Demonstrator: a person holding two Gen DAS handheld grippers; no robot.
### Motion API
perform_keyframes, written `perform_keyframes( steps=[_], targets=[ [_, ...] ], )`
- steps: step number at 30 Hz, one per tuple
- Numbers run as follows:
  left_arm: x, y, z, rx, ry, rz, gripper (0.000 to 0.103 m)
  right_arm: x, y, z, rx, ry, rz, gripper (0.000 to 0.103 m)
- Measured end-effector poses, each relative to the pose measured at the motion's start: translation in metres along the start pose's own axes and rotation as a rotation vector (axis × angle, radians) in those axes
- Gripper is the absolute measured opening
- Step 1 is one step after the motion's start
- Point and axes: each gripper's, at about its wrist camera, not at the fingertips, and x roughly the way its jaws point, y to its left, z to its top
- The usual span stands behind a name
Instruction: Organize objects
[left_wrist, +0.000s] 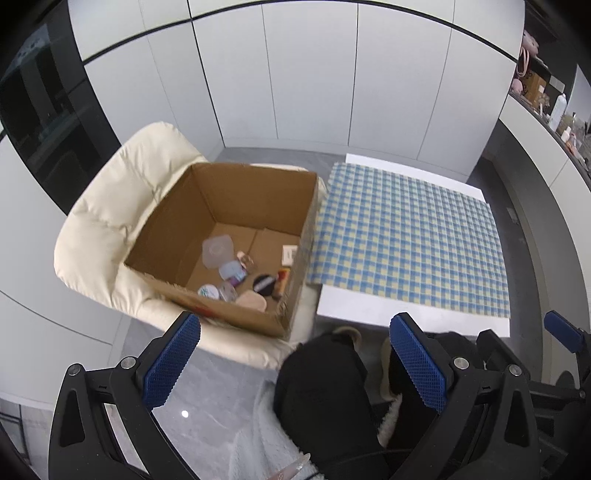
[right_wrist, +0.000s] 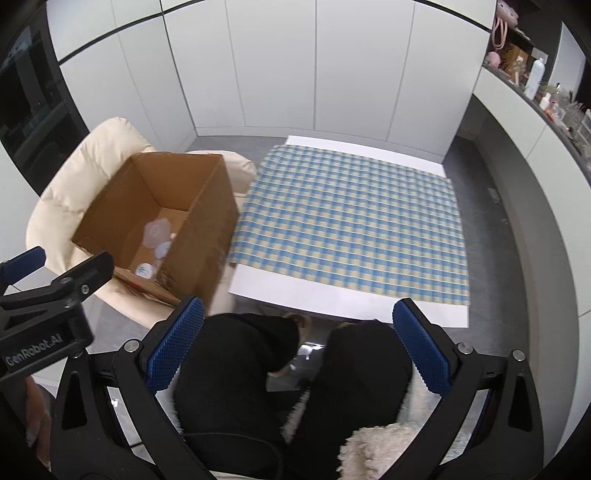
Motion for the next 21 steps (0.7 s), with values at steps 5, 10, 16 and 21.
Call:
perform_keyframes(
  steps=[5,10,16,21],
  targets=[
    [-0.011,0.000,-0.005,0.015,-0.004,0.048,0.102,-0.002,-0.021,-0.003,0.071,0.015,0.014,0.103],
    [-0.020,-0.006,-0.009,0.036,-0.019,0.053,0.102,-0.008,-0.025,-0.005,0.096,0.011,0.044,0.103],
    [-0.020,-0.012,-0.013,0.064,-0.011,0.063,0.102,-0.015,-0.026,-0.008,0.135,0.004,0.068,0.103],
    [-0.023,-0.013,-0.014,0.058,-0.018,0.056,0.102,-0.016,-0.025,-0.010,0.143,0.000,0.066,0.103]
  ],
)
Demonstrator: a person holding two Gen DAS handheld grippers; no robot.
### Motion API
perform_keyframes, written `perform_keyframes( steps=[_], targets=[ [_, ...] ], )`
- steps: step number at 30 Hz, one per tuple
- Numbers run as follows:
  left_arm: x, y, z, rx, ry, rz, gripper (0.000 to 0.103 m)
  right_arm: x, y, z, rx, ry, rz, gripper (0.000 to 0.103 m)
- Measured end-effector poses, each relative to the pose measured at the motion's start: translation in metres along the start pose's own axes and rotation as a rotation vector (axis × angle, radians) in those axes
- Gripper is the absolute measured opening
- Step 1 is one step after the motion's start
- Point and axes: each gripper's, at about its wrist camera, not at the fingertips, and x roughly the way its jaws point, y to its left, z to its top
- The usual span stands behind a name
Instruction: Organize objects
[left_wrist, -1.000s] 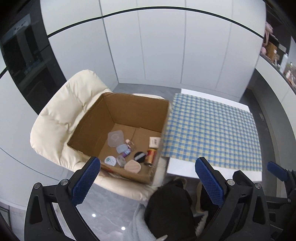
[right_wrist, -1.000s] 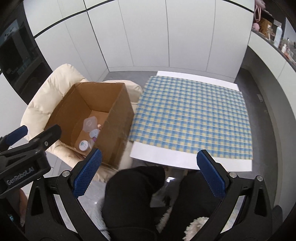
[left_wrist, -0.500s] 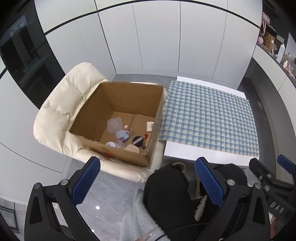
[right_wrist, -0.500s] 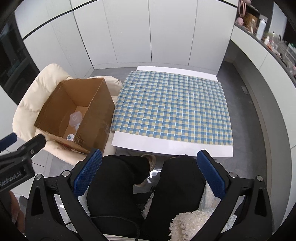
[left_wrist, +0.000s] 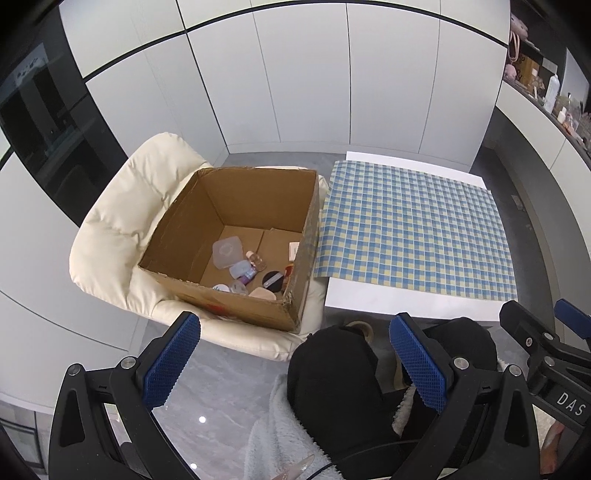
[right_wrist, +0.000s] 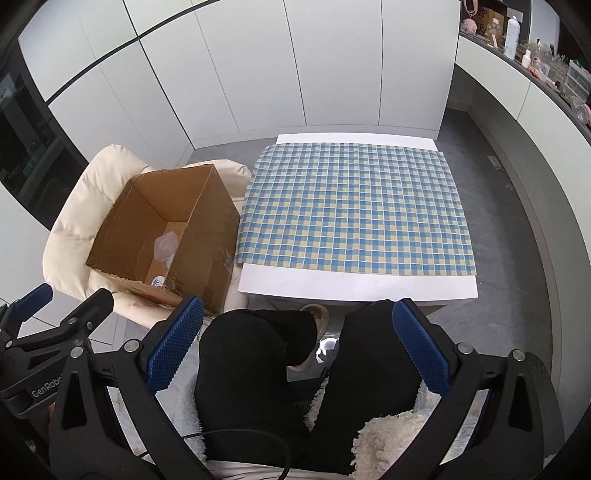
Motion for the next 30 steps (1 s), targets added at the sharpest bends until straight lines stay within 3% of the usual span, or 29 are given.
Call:
perform_keyframes(
  steps=[30],
  targets=[
    [0.002,0.002,-0.004,0.002,0.001,0.006,0.102,0.009,0.009,-0.004,-0.033,0.018,-0.023,0.103]
  ],
)
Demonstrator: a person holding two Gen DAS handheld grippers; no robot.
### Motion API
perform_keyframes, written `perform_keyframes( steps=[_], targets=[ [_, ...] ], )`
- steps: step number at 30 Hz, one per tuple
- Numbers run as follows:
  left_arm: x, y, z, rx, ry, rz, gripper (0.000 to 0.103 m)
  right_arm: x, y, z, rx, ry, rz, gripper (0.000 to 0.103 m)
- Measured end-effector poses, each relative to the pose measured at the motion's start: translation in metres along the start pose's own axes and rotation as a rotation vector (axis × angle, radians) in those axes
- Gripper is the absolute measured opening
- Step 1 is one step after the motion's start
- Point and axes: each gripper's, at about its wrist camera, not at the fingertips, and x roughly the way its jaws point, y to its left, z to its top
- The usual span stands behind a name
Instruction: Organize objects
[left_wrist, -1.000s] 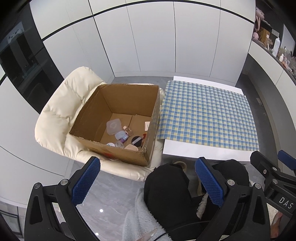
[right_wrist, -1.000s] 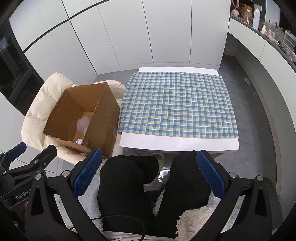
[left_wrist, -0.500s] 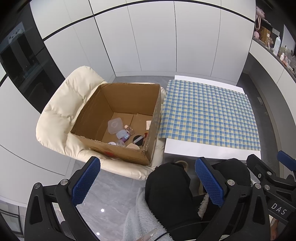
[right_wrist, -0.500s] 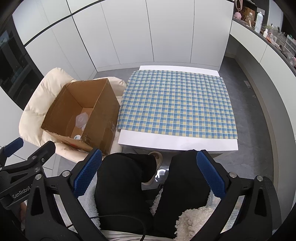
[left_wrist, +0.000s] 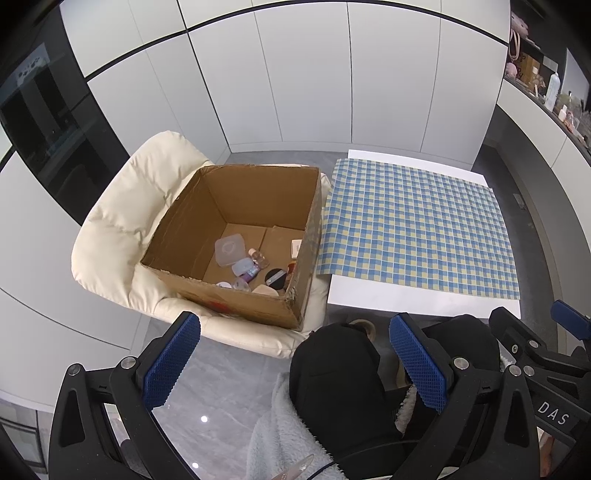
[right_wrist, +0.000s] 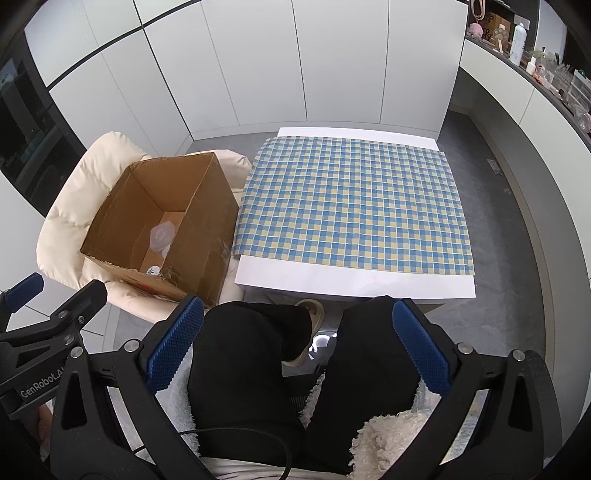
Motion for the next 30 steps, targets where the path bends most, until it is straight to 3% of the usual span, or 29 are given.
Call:
perform_keyframes(
  steps=[30],
  targets=[
    [0.0001,-0.0021,0.0005,0.008,0.000,0.026,0.102,0.0034,-0.0014,-0.0027,-0.014,0.010,0.000,0.103]
  ],
)
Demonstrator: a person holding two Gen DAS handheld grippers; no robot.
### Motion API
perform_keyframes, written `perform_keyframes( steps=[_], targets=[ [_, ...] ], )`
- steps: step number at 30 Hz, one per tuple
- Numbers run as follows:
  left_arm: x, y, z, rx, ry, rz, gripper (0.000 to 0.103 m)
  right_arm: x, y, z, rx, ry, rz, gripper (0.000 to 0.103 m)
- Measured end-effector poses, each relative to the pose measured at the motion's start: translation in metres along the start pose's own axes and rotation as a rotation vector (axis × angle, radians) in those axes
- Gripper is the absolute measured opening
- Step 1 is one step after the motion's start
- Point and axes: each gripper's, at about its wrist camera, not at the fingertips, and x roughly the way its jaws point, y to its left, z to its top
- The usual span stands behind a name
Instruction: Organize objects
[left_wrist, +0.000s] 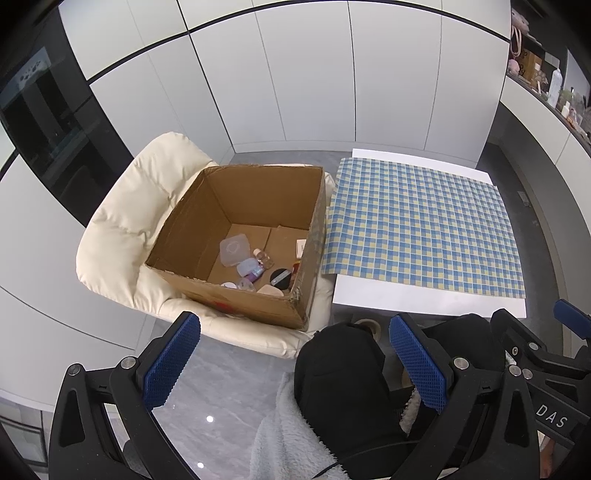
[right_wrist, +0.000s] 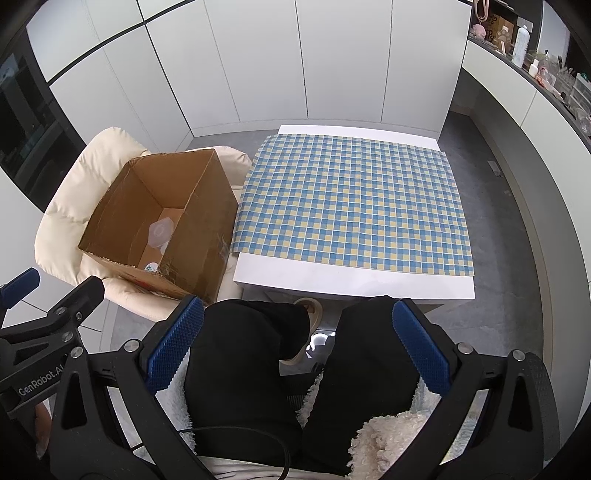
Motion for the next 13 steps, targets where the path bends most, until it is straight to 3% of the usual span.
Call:
perform_keyframes(
  steps=[13],
  targets=[
    [0.0018,-0.0010,0.0023,0.003,-0.004,-0.001,0.102,0.0011,-0.0046,0.0020,0.001,0.001,-0.008,0.103]
  ],
)
